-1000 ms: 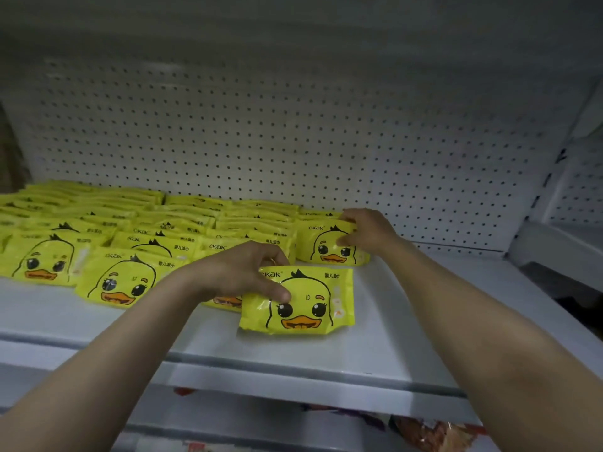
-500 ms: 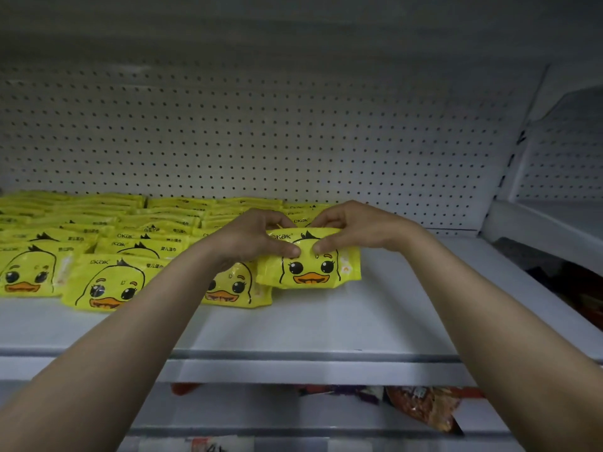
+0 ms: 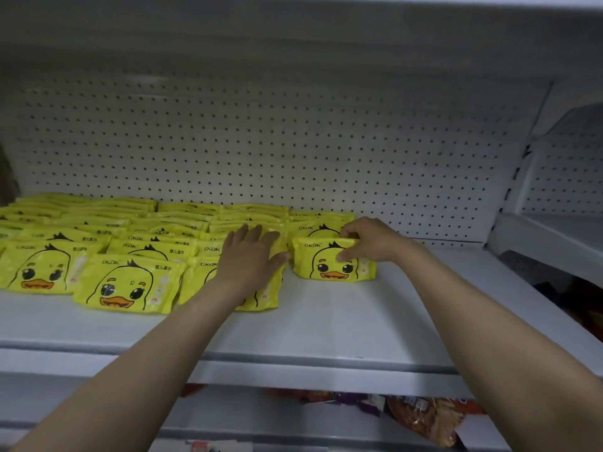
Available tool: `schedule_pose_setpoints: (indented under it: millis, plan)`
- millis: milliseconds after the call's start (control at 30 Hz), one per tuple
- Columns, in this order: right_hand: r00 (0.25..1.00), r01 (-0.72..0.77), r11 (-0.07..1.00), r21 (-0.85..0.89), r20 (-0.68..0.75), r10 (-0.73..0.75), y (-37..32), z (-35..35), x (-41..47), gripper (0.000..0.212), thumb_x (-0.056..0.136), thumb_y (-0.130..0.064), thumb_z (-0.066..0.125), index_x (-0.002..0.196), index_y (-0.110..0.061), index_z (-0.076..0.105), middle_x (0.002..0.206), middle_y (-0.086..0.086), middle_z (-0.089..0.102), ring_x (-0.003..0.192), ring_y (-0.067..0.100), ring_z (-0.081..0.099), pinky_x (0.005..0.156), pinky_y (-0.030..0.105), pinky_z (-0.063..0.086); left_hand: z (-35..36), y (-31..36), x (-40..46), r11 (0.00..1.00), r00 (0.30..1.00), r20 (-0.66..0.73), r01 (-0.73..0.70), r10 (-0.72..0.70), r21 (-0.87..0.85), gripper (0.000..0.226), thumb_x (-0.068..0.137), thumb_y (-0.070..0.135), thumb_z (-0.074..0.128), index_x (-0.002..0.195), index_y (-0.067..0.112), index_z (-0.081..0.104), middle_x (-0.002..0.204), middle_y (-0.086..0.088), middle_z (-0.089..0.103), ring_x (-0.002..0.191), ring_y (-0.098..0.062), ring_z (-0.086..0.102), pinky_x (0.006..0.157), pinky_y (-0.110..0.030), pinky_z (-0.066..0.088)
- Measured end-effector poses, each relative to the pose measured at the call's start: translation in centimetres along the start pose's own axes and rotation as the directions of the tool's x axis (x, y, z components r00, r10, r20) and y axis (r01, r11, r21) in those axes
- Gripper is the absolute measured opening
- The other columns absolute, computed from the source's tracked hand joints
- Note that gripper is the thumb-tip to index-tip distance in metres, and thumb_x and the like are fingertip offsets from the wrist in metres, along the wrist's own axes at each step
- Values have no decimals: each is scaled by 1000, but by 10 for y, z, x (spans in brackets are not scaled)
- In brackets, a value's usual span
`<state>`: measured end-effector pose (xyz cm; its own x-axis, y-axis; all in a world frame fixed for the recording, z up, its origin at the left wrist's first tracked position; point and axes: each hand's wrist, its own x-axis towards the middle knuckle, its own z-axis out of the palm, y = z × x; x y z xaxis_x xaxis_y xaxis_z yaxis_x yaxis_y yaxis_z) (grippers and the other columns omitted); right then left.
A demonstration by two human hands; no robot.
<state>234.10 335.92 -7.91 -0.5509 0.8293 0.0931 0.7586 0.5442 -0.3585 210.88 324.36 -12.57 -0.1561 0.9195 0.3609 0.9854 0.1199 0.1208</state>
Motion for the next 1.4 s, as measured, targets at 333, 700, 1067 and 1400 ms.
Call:
schedule_pose_setpoints:
  millis: [333, 700, 1067, 1400]
  plan:
    - [994, -24, 998, 54, -105, 29, -6, 19, 30, 50, 71, -34, 86, 114, -14, 69, 106, 4, 64, 96, 19, 57, 76, 29, 45, 19, -12, -6, 996, 991, -103, -85, 84, -5, 89, 89, 74, 3, 137, 17, 53, 142, -15, 50, 137, -38, 38, 114, -53, 23]
    - [974, -44, 978, -203, -228, -4, -9, 28, 29, 61, 76, -47, 77, 129, -22, 60, 121, 7, 57, 119, 25, 49, 86, 35, 46, 23, -10, -5, 996, 988, -137, -71, 77, 49, 86, 87, 73, 7, 140, 19, 49, 146, -13, 46, 141, -35, 32, 117, -51, 18]
    - [969, 59, 959, -275, -214, -121, -61, -2, 27, 55, 81, -48, 70, 128, -23, 54, 128, 4, 55, 123, 25, 46, 86, 35, 42, -37, -16, -13, 995, 985, -149, 76, -85, -64, 66, 93, 60, 45, 143, 18, 44, 148, -15, 43, 136, -33, 37, 113, -45, 29]
    - [897, 352, 907, -230, -193, -397, -224, -10, -15, 56, 85, -53, 66, 134, -29, 53, 139, 4, 52, 126, 25, 49, 94, 35, 42, -143, -109, -102, 962, 923, -276, 239, -266, -129, 60, 83, 48, 68, 135, 21, 51, 129, -14, 56, 119, -33, 52, 93, -41, 45]
